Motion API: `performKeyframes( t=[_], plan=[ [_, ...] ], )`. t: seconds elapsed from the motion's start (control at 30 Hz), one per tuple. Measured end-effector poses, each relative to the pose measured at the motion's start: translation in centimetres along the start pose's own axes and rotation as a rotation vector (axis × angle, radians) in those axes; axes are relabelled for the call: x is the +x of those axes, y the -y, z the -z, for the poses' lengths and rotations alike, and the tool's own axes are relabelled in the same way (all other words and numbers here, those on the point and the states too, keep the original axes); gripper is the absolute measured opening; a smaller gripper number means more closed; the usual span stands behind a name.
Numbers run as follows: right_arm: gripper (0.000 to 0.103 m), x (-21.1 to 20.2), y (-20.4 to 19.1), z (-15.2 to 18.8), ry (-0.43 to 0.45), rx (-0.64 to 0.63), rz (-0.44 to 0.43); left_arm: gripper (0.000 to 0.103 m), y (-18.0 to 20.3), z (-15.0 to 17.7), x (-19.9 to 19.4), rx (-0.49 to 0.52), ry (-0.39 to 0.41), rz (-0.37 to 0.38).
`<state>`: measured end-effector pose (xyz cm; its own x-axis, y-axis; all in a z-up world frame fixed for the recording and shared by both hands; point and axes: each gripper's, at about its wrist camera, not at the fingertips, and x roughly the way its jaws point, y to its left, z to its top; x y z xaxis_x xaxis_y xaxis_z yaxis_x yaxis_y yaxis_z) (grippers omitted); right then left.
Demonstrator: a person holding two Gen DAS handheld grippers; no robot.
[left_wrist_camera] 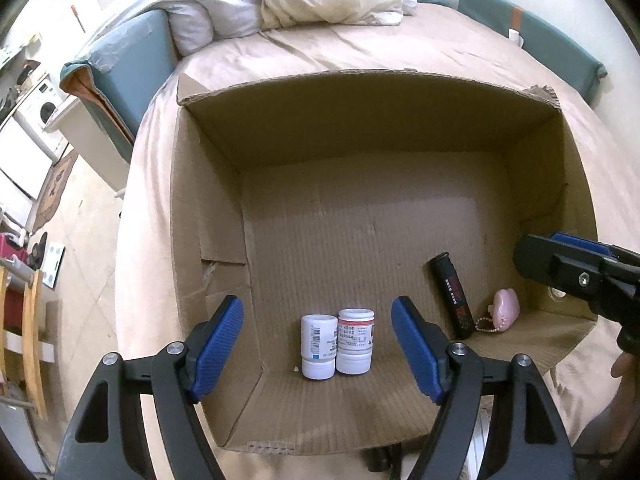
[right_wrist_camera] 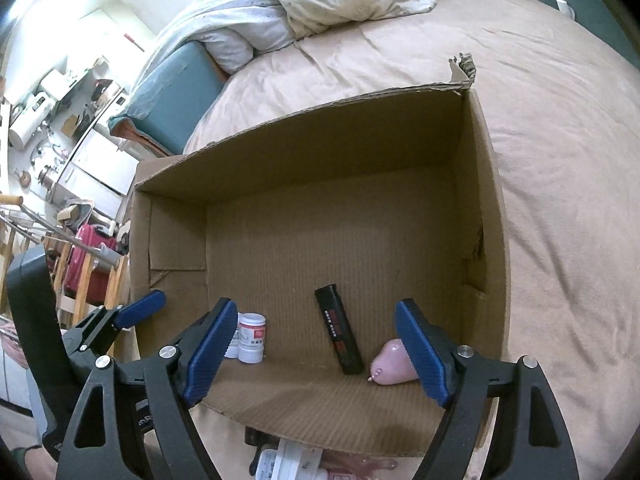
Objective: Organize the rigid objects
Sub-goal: 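Withdraw both open tools from the box back toward the items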
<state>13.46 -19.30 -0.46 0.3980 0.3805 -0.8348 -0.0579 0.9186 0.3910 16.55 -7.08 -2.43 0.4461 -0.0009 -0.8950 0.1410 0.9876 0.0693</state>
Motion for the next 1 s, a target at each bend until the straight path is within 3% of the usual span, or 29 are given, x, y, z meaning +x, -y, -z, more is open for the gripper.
performKeyframes(
  t=[0.67, 1.0],
  plan=[
    [0.086, -2.6, -1.0, 1.4, 0.008, -0.001, -0.024, 0.074, -1.0, 1.6, -4.1, -0.026, 0.004, -0.005],
    [0.086, -4.2, -0.7, 4.2, -0.044, 0.012, -0.023, 0.074, -2.8, 5.2, -6.3, -0.073, -0.034, 0.004]
  ],
)
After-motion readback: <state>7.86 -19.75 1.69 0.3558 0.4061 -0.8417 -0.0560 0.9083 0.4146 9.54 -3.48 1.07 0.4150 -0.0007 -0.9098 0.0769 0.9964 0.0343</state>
